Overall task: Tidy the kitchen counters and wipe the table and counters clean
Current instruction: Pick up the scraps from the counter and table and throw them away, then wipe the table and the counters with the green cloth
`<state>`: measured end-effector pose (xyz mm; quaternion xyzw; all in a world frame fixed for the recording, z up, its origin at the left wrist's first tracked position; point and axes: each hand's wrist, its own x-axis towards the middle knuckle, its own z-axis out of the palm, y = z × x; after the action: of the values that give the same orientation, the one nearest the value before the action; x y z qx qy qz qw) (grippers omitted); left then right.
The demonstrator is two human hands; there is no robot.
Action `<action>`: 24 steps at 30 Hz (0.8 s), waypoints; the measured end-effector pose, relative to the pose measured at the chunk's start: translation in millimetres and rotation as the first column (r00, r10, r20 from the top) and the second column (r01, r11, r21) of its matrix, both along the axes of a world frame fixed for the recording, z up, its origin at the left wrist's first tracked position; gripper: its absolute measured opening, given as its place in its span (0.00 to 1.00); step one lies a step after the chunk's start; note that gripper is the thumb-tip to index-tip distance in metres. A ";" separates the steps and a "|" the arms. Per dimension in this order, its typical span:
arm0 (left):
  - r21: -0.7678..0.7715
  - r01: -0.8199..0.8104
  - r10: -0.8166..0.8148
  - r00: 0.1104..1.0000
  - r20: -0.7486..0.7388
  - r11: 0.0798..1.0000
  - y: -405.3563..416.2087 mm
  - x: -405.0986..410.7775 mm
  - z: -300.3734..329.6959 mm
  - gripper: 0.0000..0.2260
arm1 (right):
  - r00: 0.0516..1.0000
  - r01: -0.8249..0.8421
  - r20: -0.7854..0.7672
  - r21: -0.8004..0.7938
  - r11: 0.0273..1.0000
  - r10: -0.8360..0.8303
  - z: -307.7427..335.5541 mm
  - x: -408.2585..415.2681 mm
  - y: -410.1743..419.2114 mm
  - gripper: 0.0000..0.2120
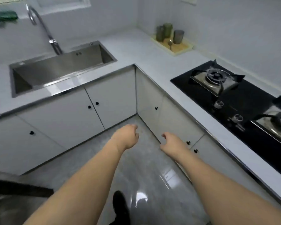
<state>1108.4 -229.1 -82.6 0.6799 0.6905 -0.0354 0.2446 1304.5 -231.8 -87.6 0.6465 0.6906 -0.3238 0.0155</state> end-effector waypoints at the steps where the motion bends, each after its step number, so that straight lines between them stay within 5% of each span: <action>1: -0.004 -0.029 0.029 1.000 0.005 1.000 6.0 -22.1 2.7 0.19 | 1.000 -0.027 -0.004 -0.003 1.000 0.027 3.2 -23.2 11.2 0.24; 8: 0.046 -0.223 0.223 0.975 0.001 0.974 64.9 -211.8 35.7 0.20 | 0.961 -0.250 -0.105 0.066 0.966 0.256 34.3 -225.4 99.8 0.23; 24: 0.164 -0.497 0.510 0.859 -0.048 0.852 283.7 -429.2 82.7 0.18 | 0.862 -0.475 -0.155 0.086 0.876 0.483 66.8 -449.9 375.1 0.25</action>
<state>679.2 54.7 0.2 0.4888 0.8554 0.0502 0.1636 854.6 143.3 -20.8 0.4245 0.8354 -0.3486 0.0212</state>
